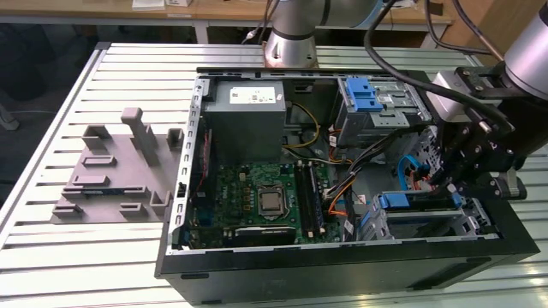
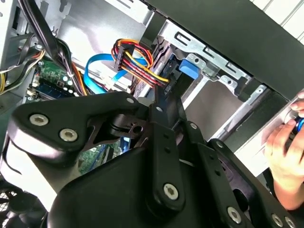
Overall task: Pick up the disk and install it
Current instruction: 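Insert the first disk wire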
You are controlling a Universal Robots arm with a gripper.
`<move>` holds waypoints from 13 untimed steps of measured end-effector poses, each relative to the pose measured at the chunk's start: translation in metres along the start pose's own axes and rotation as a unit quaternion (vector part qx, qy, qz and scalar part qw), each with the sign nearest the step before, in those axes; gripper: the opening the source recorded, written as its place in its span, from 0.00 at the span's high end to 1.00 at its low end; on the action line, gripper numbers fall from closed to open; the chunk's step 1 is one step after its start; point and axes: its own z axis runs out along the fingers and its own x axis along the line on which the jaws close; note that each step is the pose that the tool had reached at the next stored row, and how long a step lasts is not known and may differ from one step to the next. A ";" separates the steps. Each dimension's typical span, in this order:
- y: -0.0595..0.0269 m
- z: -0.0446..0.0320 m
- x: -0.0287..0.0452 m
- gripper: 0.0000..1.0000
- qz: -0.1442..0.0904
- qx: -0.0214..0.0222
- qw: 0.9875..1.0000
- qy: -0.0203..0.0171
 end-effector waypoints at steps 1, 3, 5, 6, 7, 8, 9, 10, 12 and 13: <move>0.0000 -0.0012 0.0000 0.76 0.000 0.000 1.000 0.000; 0.0000 -0.0037 0.0000 0.78 0.000 0.000 1.000 0.000; 0.0000 -0.0056 0.0000 0.84 0.000 0.000 1.000 0.000; 0.0000 -0.0057 0.0000 0.89 0.000 0.000 1.000 0.000; 0.0000 -0.0057 0.0000 0.89 0.000 0.000 1.000 0.000; 0.0000 -0.0058 0.0000 0.89 0.000 0.000 1.000 0.000; 0.0000 -0.0060 0.0000 0.89 0.000 0.000 1.000 0.000; 0.0000 -0.0061 -0.0001 0.89 0.000 0.000 1.000 0.000; 0.0000 -0.0061 0.0000 0.89 0.000 0.000 1.000 0.000; 0.0000 -0.0061 0.0000 0.89 0.000 0.000 1.000 0.000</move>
